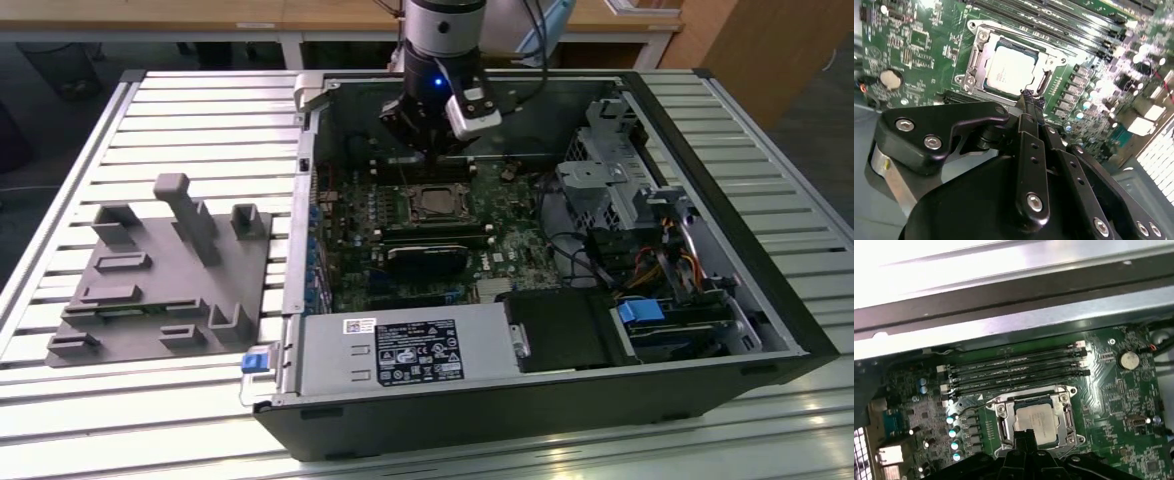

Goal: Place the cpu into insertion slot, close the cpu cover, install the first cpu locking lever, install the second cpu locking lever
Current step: 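Install the first cpu locking lever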

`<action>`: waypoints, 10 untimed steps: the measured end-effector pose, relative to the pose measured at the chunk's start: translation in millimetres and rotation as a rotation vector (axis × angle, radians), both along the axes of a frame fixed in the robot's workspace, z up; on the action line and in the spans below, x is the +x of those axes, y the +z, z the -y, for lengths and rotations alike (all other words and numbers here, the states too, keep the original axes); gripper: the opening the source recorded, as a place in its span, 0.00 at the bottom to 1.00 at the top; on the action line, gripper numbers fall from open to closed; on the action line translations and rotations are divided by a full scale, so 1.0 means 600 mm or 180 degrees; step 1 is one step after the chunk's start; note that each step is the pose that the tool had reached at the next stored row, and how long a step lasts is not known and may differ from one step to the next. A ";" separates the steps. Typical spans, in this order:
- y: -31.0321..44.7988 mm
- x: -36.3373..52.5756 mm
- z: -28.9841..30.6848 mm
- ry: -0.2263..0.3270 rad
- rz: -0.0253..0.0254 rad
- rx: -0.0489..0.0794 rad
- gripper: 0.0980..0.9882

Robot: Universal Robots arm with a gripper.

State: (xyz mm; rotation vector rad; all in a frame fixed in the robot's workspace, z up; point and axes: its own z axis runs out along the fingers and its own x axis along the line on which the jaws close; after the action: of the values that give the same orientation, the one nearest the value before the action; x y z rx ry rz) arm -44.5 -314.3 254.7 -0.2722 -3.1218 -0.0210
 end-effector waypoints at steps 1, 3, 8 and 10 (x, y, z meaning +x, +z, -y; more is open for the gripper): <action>0.000 0.000 0.0000 0.0061 0.0000 0.0000 0.03; 0.000 0.000 0.0000 0.0172 0.0000 0.0003 0.03; 0.000 0.000 0.0000 0.0371 0.0002 0.0060 0.03; 0.000 0.000 0.0000 0.0420 0.0005 0.0113 0.03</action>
State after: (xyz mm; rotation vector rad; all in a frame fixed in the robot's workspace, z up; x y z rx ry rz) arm -44.5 -314.3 254.6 -0.0657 -3.1297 -0.0757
